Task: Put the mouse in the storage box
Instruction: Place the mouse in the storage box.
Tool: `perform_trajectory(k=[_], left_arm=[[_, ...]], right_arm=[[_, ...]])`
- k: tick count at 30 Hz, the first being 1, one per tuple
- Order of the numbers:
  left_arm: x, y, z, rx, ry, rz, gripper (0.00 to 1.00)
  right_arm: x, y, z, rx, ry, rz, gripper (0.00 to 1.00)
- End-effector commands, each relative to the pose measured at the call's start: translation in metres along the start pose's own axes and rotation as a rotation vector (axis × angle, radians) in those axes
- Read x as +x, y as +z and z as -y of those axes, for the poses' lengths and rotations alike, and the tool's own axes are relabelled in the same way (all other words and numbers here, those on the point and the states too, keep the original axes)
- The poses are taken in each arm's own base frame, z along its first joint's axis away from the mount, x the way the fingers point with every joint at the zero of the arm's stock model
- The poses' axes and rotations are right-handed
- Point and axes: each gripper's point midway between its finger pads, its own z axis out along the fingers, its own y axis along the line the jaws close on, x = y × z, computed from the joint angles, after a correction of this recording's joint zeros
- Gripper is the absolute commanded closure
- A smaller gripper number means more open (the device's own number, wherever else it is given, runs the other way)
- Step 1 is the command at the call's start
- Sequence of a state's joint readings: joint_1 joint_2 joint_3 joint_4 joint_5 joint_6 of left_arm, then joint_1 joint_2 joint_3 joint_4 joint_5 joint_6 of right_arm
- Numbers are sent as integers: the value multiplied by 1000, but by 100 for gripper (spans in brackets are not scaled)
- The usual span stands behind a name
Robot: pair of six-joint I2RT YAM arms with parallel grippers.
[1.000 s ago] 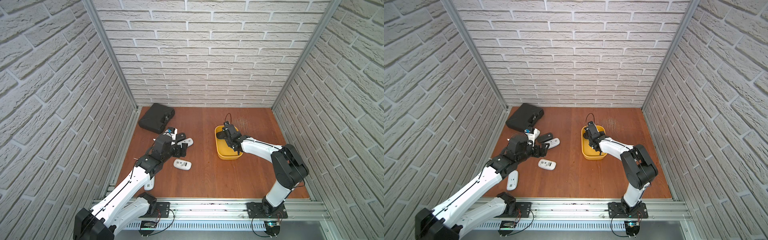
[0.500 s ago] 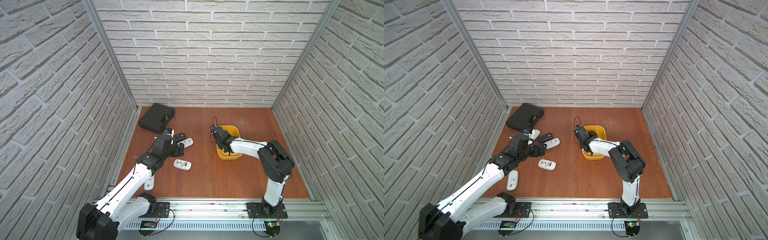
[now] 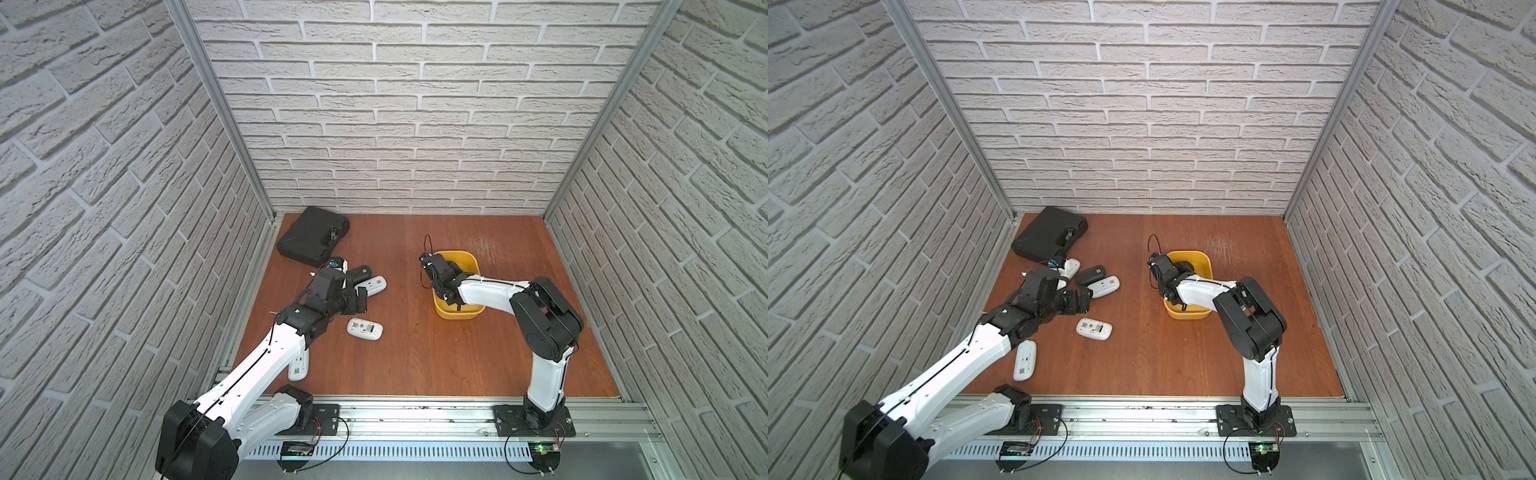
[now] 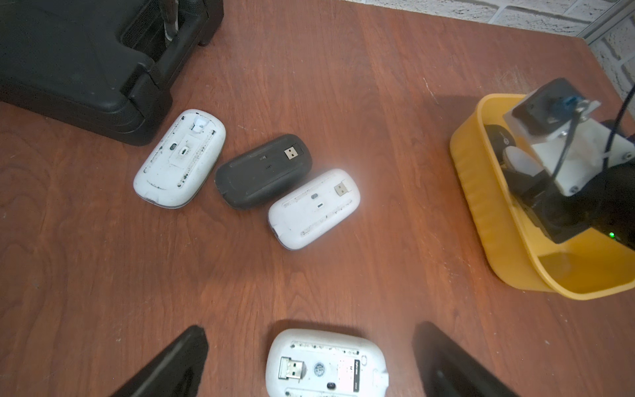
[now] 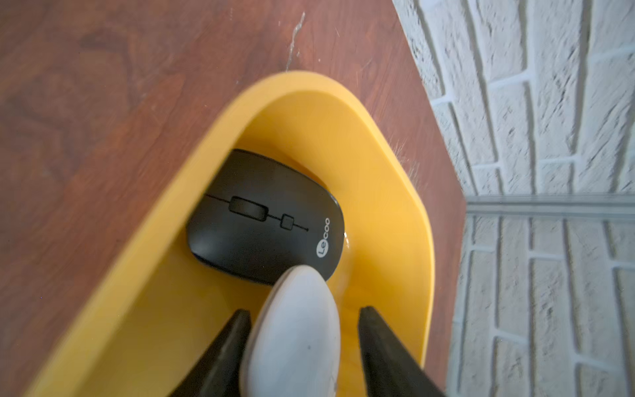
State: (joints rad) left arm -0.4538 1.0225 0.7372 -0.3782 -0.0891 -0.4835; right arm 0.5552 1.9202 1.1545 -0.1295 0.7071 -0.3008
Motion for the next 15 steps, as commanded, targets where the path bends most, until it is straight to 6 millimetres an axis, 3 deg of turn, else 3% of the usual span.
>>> perform_trajectory(k=[1,9,15], left_arm=[[-5,0,-1,-6,-5,9,2],[-1,6,-10,-54,-21,-23,2],[4,15,-18,-69,-74,-62,2]], right_arm=[[-6,-9,4,-42,57,35,27],[-24,-44,6,-199,176,145,26],[-32,-72,22,-257,305,230,25]])
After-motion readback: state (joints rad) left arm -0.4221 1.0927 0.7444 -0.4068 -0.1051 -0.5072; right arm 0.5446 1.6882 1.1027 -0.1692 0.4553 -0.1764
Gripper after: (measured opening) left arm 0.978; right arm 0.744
